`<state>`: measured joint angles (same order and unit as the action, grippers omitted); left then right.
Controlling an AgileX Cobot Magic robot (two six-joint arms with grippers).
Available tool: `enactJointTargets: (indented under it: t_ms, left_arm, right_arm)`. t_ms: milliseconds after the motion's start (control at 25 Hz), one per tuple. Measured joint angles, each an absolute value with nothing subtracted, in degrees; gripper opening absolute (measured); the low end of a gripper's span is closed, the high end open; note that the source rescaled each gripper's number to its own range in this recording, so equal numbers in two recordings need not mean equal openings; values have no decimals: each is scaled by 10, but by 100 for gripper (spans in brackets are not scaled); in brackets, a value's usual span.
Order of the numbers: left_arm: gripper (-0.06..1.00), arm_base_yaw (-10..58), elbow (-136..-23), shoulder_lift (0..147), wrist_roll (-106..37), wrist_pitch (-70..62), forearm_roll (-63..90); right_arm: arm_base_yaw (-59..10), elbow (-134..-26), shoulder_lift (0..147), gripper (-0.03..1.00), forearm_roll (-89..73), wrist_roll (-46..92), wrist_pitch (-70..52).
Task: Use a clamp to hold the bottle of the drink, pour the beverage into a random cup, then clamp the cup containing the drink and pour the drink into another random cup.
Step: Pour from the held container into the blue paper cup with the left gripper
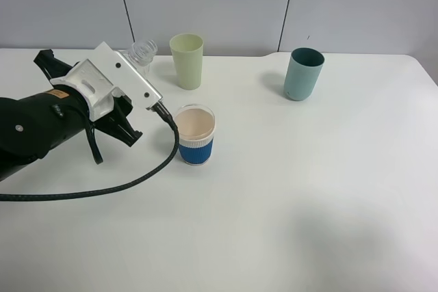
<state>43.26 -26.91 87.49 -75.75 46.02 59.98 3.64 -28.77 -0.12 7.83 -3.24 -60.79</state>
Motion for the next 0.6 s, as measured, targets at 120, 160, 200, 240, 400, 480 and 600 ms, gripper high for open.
enactJointTargets:
  t_ms: [120,160,200,240,400,480,600]
  left_arm:
    - [1,433,-270,875,-758,460,599]
    - [1,433,-270,875,-758,460,599]
    - [1,433,-273,875,-759,460,601]
    - [1,433,-277,875,-763,460,603]
    - [1,433,-294,875,-824,467,639]
    - [1,433,-299,875,-872,477,657]
    - [1,433,-302,875,-929,490,674]
  right_arm:
    - [36,-288,-1,79,78,-32,-608]
    - [36,-288,-1,79,78,-32,-608]
    - [36,-288,-1,79,78,-32,-608]
    - [36,-288,-1,79,78,-32,-608]
    - [36,-288,-1,79,78,-32,-608]
    - [36,-288,-1,79,78,-32,-608]
    - [36,-288,-1,79,78,-32,-608]
